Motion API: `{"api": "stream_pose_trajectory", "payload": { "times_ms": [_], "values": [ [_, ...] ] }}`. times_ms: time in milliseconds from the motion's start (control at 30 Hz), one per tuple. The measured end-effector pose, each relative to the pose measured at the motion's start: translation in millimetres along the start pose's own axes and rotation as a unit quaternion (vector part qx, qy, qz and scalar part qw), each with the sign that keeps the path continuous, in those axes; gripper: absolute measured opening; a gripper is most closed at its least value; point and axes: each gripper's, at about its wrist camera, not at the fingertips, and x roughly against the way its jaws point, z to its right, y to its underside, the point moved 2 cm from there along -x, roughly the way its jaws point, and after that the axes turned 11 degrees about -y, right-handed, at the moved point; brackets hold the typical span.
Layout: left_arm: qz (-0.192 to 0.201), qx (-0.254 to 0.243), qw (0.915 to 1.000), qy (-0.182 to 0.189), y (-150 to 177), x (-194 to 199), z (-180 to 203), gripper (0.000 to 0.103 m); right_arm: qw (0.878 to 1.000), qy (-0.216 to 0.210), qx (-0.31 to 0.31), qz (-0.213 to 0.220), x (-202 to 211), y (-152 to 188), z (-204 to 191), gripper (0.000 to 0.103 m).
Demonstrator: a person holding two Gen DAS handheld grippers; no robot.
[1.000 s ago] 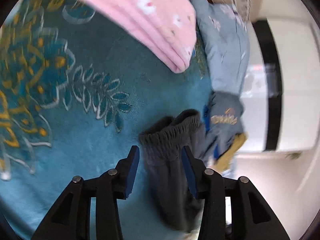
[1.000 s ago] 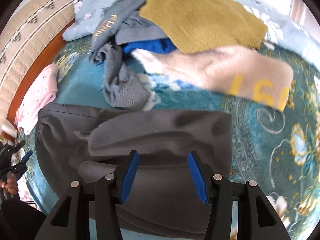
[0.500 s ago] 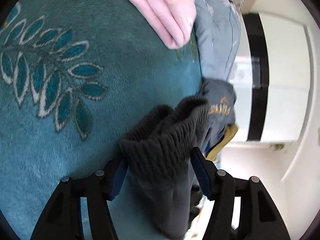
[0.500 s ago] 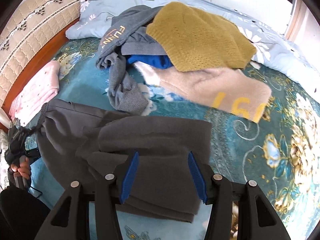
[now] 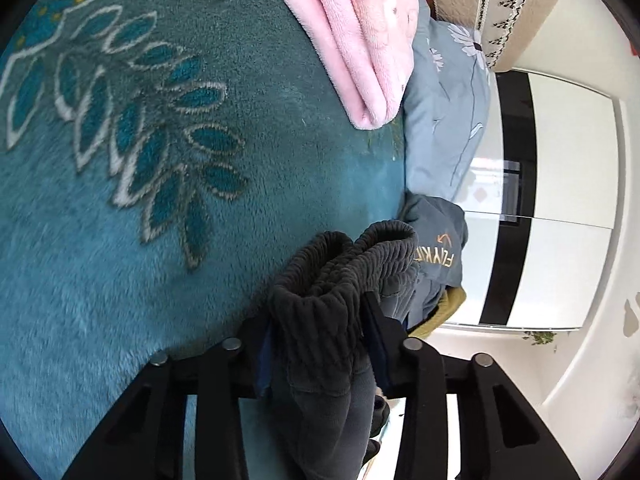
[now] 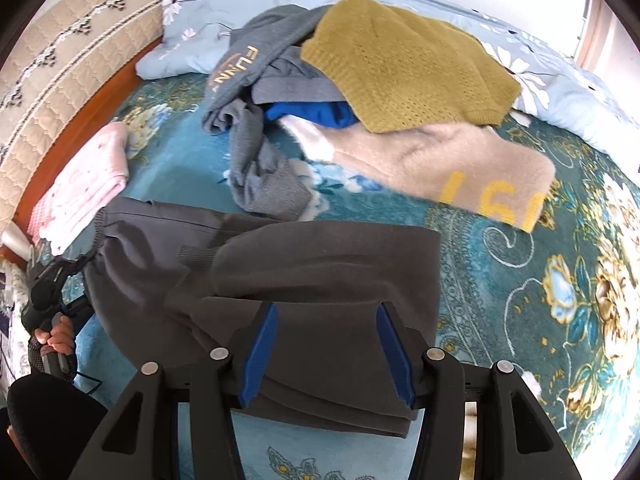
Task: Fold clothes
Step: 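Grasp the elastic waistband with the left gripper and lift it, then fold the waistband with the left gripper over onto the folded cuffs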
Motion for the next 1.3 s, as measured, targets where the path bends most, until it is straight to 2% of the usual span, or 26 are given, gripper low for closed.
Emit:
{"api": "stream_pose_trajectory", "payload": {
  "times_ms": [133,267,367,467,533,667,700,800,933,1100,1233,1267,1300],
  "values": [
    [0.001,-0.045,0.9977,-0.050,1,7,26,0.032,1.000,-0.015,-0.006,0.010,3,6,10,0.055],
    [0.006,-0.132,0.9844,-0.116,13,23,76,0.031,0.998,-0.042,-0.031,0.032,9,12,28,0.055],
    [0.021,-0.201,0.9680,-0.149,37,47,118,0.030,0.996,-0.061,-0.051,0.046,11,16,43,0.055],
    [0.048,-0.278,0.9404,-0.190,74,67,161,0.030,0.993,-0.078,-0.075,0.053,7,21,59,0.055],
    [0.069,-0.328,0.9186,-0.210,104,74,191,0.030,0.990,-0.088,-0.097,0.054,3,26,71,0.055],
    [0.121,-0.422,0.8613,-0.256,171,97,224,0.030,0.983,-0.105,-0.138,0.057,-3,35,91,0.055],
    [0.135,-0.446,0.8425,-0.270,191,90,235,0.030,0.982,-0.107,-0.142,0.059,-2,37,95,0.055],
    [0.155,-0.498,0.8033,-0.287,236,69,255,0.030,0.980,-0.109,-0.150,0.069,2,40,105,0.055],
    [0.179,-0.564,0.7367,-0.328,289,25,262,0.030,0.976,-0.111,-0.170,0.082,7,44,120,0.055],
    [0.175,-0.625,0.6788,-0.344,336,-24,261,0.030,0.972,-0.109,-0.189,0.088,9,54,135,0.055],
    [0.150,-0.652,0.6542,-0.352,360,-57,252,0.030,0.969,-0.105,-0.207,0.089,7,61,148,0.055],
    [0.145,-0.660,0.6466,-0.355,367,-64,249,0.030,0.968,-0.104,-0.212,0.090,6,62,151,0.055],
    [0.139,-0.670,0.6351,-0.359,375,-72,246,0.030,0.967,-0.104,-0.215,0.090,6,63,153,0.056]
  ]
}}
